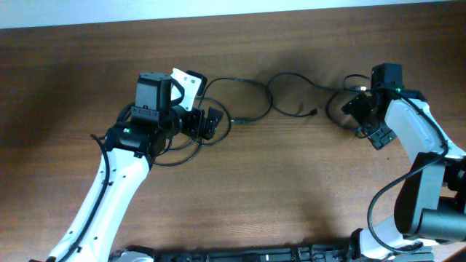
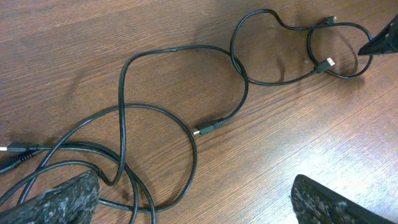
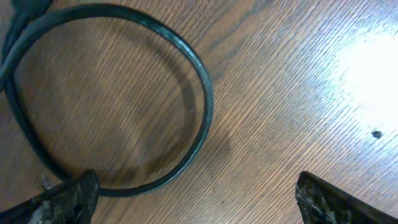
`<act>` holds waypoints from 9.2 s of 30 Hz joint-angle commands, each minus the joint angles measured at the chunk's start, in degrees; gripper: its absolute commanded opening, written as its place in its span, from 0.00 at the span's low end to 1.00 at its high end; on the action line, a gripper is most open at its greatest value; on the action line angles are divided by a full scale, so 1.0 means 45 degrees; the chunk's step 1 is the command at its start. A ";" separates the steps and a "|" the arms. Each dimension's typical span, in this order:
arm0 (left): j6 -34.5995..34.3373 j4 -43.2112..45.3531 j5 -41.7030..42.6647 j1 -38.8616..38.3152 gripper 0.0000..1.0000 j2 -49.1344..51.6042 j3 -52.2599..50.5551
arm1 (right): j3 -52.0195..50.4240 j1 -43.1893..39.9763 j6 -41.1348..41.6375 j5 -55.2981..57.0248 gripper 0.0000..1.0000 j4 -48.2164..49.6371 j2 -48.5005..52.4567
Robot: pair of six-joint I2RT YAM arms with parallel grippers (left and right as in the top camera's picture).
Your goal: Untangle cables
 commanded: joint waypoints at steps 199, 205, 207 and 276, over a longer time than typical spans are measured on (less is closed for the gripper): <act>0.2671 -0.2633 -0.1583 0.4129 0.99 -0.0087 0.0078 | 0.8417 1.0496 0.4867 -0.2871 0.75 0.0146 0.6441; 0.2671 -0.2633 -0.1583 0.4129 0.99 -0.0087 0.0078 | 0.8437 1.0579 0.4571 -0.2730 0.04 0.0160 0.6581; 0.2671 -0.2633 -0.1583 0.4129 0.99 -0.0087 0.0078 | 0.8616 1.0496 0.3191 -0.2783 0.04 0.0170 0.6290; 0.2671 -0.2633 -0.1583 0.4129 0.99 -0.0087 0.0078 | 1.3415 -0.8791 -0.5061 0.0665 0.04 -0.5430 0.3109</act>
